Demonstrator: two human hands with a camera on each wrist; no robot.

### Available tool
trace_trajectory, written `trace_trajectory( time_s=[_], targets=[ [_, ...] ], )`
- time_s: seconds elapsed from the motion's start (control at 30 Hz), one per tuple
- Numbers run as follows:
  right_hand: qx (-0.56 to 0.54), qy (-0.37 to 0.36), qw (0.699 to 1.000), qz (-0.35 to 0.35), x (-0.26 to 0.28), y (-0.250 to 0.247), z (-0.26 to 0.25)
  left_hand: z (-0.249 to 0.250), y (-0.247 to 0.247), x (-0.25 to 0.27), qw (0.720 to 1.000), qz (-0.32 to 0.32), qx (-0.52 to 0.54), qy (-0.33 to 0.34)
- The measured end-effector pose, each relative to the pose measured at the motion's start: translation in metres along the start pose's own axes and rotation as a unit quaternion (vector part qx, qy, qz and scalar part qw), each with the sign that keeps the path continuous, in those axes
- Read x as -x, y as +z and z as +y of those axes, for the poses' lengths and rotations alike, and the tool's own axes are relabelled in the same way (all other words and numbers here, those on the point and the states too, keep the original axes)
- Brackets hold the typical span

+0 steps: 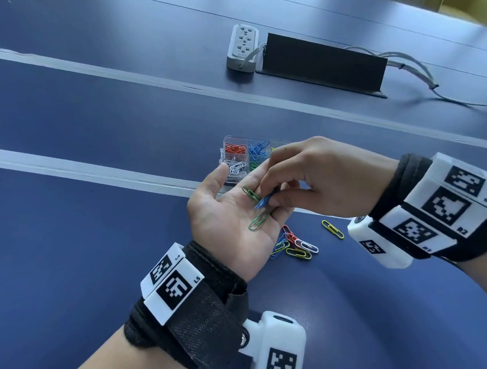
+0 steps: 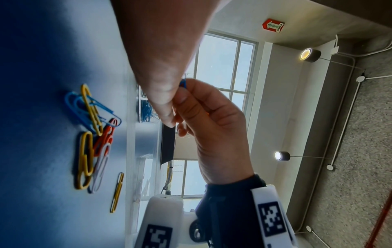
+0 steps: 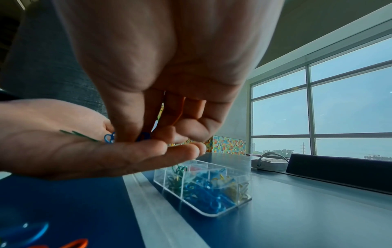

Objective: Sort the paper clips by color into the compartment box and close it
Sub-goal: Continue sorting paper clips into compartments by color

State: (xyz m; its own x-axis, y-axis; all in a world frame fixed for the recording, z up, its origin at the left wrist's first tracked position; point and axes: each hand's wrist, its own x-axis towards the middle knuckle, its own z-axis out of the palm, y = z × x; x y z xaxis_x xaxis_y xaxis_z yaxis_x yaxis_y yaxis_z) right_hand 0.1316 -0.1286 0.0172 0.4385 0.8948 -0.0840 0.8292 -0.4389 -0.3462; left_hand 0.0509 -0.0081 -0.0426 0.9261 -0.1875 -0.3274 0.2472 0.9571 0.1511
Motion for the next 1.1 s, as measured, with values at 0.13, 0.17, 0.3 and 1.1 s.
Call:
trace_trajectory(
  time_s=[0.13, 0.17, 0.3, 1.1],
  targets=[
    [-0.013, -0.007, 0.998, 0.058, 0.000, -0.006, 0.002, 0.000, 0.002, 0.000, 1.000, -0.001, 0.009, 0.010],
    [-0.015, -0.006, 0.997, 0.072, -0.001, -0.008, 0.003, 0.000, 0.002, 0.000, 1.000, 0.001, 0.008, 0.012],
    [0.005, 0.010, 0.996, 0.089, -0.005, -0.013, 0.006, 0.000, 0.002, -0.001, 0.999, 0.017, 0.020, 0.022],
    [0.060, 0.267, 0.960, 0.057, -0.058, -0.013, 0.028, 0.004, -0.001, -0.003, 0.997, 0.055, 0.016, 0.061]
  ],
)
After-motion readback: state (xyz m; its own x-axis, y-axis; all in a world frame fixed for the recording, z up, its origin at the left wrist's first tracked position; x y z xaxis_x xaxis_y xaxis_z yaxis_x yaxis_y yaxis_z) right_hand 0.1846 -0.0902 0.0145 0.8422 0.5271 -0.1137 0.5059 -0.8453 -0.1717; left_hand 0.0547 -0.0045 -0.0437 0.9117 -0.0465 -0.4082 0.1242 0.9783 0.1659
